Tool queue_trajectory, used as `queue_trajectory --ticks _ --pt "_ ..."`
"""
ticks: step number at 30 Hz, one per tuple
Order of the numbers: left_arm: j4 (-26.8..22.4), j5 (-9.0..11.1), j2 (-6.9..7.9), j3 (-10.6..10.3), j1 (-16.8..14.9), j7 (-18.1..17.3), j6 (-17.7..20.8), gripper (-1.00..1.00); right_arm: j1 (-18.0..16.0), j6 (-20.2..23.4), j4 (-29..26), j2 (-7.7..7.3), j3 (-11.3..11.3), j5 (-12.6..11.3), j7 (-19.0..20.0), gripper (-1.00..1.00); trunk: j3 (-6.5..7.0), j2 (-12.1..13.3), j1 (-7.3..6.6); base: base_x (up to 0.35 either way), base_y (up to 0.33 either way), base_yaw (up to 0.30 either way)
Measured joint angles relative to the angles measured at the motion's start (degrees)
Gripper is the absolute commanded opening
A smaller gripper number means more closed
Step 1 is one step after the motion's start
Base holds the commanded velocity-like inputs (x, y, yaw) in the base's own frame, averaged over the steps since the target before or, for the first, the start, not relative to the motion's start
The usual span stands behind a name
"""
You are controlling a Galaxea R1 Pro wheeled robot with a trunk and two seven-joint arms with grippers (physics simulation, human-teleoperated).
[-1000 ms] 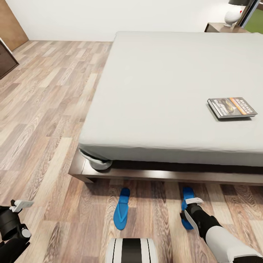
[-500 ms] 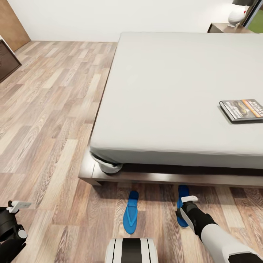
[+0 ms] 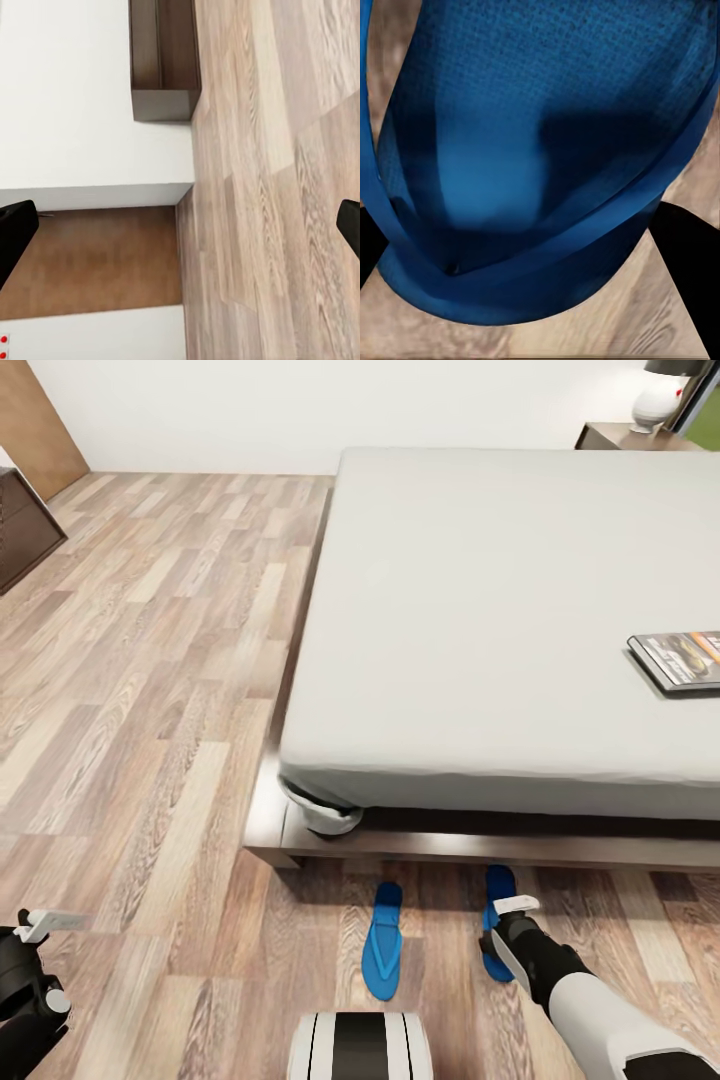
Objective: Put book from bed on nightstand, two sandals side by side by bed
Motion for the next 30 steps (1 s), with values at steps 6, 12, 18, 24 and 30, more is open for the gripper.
queue_trajectory --ticks 6,12,18,24,30 --pt "0.01 -0.01 0.03 0.00 0.01 0.01 -0.03 1.00 -0.02 0.20 0.02 0.33 0.01 0.00 0.02 -1.00 0.00 0.00 0.00 -0.019 0.204 0.000" --pt "0.01 -0.01 0.03 0.00 0.01 -0.01 0.01 1.00 -0.02 0.34 0.02 0.49 0.01 0.01 0.03 -1.00 0.00 0.00 0.00 -0.023 0.162 0.000" --pt "0.01 0.00 0.04 0.00 0.01 0.05 0.02 1.00 -0.01 0.44 0.06 0.54 0.01 0.01 0.03 -1.00 0.00 0.00 0.00 -0.004 0.183 0.000" --pt "-0.05 -0.01 0.03 0.00 0.01 0.14 0.02 1.00 -0.01 0.46 0.10 0.49 0.02 0.01 0.02 -1.00 0.00 0.00 0.00 -0.001 0.096 0.000" --pt "-0.06 -0.01 0.03 0.00 0.01 0.15 0.07 1.00 -0.02 0.46 0.11 0.49 0.02 0.02 0.03 -1.00 0.00 0.00 0.00 0.000 0.163 0.000"
